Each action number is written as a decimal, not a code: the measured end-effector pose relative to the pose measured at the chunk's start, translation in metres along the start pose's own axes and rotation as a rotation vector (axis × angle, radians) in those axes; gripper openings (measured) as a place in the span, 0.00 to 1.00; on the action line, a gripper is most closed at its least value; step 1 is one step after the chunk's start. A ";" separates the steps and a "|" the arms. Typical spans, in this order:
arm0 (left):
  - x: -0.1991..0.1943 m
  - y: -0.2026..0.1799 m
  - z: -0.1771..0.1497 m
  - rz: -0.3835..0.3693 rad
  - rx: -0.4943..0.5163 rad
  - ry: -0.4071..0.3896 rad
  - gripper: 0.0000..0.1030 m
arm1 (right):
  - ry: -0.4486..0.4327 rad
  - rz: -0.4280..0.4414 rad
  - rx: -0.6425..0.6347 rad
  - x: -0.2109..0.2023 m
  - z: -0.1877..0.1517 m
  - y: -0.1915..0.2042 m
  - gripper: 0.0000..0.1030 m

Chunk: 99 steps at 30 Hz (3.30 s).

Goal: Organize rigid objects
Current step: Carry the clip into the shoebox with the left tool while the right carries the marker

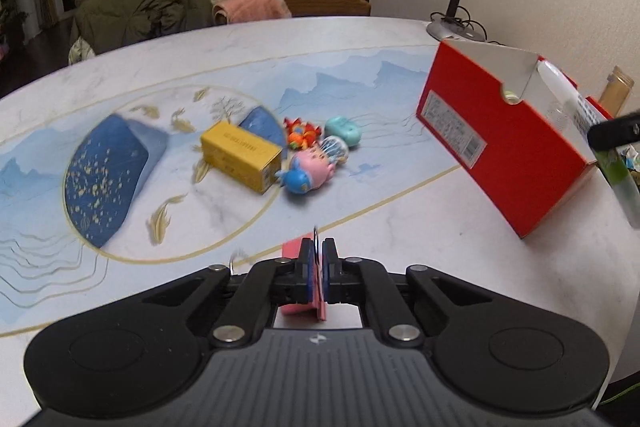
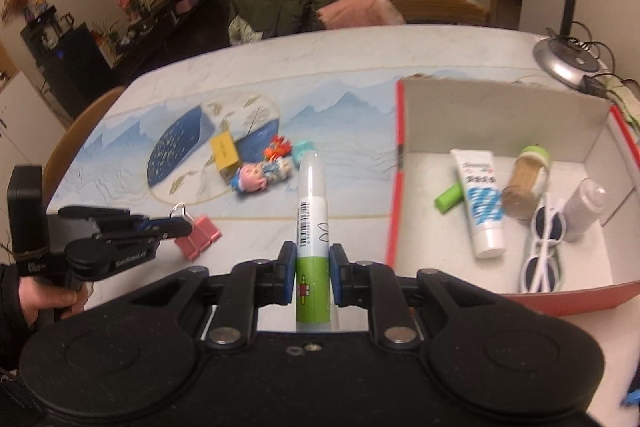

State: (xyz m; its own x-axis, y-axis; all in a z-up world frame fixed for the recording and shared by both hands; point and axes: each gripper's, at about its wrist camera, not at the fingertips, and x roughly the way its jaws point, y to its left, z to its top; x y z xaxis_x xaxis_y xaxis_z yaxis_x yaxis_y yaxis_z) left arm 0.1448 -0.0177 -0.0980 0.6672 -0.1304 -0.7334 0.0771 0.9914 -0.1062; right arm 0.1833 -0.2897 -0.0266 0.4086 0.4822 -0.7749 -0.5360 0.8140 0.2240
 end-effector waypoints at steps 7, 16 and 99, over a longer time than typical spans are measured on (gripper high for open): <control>0.010 0.002 0.000 0.018 -0.035 0.035 0.04 | -0.028 -0.004 0.028 -0.014 0.001 -0.022 0.16; 0.021 0.011 -0.011 0.031 -0.034 0.068 0.49 | -0.023 0.008 0.034 -0.013 0.001 -0.027 0.16; 0.112 -0.260 0.136 -0.193 0.271 0.064 0.32 | -0.002 -0.278 0.116 -0.001 0.026 -0.235 0.16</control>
State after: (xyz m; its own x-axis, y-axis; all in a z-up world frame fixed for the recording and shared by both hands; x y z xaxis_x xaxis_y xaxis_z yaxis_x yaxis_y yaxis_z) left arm 0.3001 -0.2879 -0.0616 0.5738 -0.3086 -0.7586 0.3976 0.9148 -0.0714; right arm 0.3282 -0.4725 -0.0630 0.5293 0.2364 -0.8148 -0.3159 0.9463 0.0694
